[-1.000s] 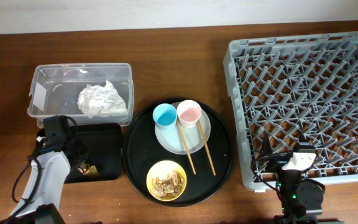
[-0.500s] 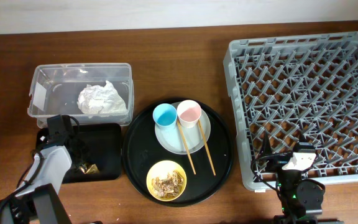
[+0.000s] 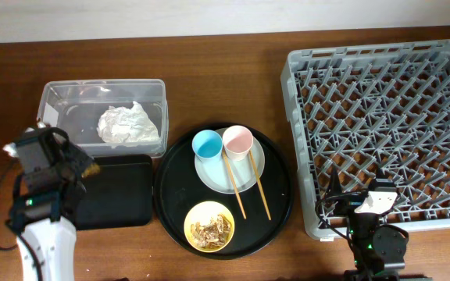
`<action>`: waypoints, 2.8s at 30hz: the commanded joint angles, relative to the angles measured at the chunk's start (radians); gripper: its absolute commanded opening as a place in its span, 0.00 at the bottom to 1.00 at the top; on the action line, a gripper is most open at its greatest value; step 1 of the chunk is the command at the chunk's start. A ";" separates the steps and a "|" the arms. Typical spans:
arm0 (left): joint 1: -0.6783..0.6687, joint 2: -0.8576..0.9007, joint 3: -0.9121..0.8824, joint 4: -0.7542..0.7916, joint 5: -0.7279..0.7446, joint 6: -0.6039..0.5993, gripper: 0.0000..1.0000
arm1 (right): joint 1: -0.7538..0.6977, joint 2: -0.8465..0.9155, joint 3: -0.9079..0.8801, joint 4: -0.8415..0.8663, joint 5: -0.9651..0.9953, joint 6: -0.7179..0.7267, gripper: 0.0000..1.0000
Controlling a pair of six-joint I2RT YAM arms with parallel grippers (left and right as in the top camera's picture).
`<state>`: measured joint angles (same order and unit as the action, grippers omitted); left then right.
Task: Sort waste into correct bins and load items into the dishwasher rack
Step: 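Regrasp the wrapper with the left gripper and drop it into the clear bin, then grasp the rim of the yellow bowl with the left gripper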
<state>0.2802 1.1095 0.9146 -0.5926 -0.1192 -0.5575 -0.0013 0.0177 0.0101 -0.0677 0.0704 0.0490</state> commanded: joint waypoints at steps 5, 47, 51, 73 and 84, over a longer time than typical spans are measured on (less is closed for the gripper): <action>0.003 0.138 0.013 0.259 0.086 -0.214 0.06 | -0.006 -0.005 -0.005 -0.007 0.005 0.004 0.99; -1.096 0.251 -0.013 -0.140 0.201 -0.011 0.40 | -0.006 -0.005 -0.005 -0.007 0.005 0.004 0.99; -1.152 0.331 -0.013 -0.114 0.201 -0.032 0.36 | -0.006 -0.005 -0.005 -0.007 0.005 0.004 0.98; -1.164 0.430 -0.013 -0.125 0.200 -0.033 0.25 | -0.006 -0.005 -0.005 -0.007 0.005 0.004 0.99; -1.164 0.430 -0.037 -0.127 0.141 -0.033 0.25 | -0.006 -0.005 -0.005 -0.007 0.005 0.004 0.98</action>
<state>-0.8806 1.5284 0.8982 -0.7166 0.0563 -0.5842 -0.0013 0.0177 0.0101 -0.0677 0.0708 0.0494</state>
